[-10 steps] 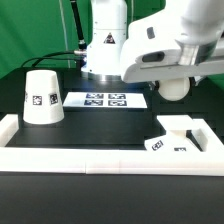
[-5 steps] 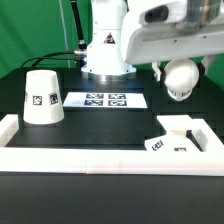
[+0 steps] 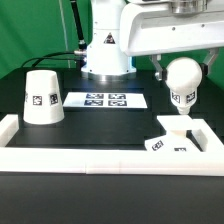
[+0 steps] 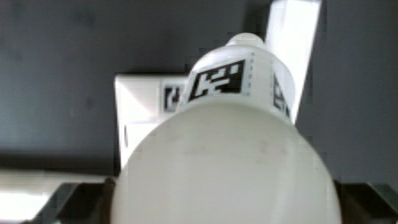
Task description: Assemble lamp
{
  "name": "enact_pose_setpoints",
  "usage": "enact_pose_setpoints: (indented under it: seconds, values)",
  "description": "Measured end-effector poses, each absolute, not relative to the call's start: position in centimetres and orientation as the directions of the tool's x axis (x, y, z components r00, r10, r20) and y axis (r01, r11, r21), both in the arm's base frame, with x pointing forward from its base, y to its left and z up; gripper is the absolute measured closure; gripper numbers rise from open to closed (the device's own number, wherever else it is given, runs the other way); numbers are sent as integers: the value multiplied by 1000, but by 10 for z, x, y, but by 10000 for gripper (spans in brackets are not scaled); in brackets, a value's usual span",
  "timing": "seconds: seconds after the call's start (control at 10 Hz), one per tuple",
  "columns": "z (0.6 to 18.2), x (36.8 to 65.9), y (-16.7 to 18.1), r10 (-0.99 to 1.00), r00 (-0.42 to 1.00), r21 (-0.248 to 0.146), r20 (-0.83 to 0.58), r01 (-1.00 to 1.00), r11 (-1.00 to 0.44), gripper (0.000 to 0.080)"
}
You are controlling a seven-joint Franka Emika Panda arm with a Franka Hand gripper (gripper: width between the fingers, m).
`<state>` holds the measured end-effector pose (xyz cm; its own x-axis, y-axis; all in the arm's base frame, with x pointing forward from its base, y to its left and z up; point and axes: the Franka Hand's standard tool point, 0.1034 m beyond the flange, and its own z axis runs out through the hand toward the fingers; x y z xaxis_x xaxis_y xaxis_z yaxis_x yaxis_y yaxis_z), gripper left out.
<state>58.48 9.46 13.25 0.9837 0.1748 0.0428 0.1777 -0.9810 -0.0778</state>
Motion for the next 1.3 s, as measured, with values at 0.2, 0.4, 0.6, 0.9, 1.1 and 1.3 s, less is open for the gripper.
enact_pose_setpoints:
  seconds: [0.2, 0.4, 0.6, 0.9, 1.1, 1.3]
  values:
    - [171, 606, 75, 270, 962, -70, 46, 273, -960, 220]
    - [181, 612, 70, 364, 931, -66, 40, 366, -928, 220]
    - [184, 615, 71, 357, 933, -65, 47, 359, -931, 220]
    - [182, 616, 72, 369, 928, -63, 51, 372, -926, 220]
    - [169, 618, 78, 457, 884, -35, 97, 462, -886, 220]
    - [176, 627, 80, 501, 854, -5, 137, 507, -862, 220]
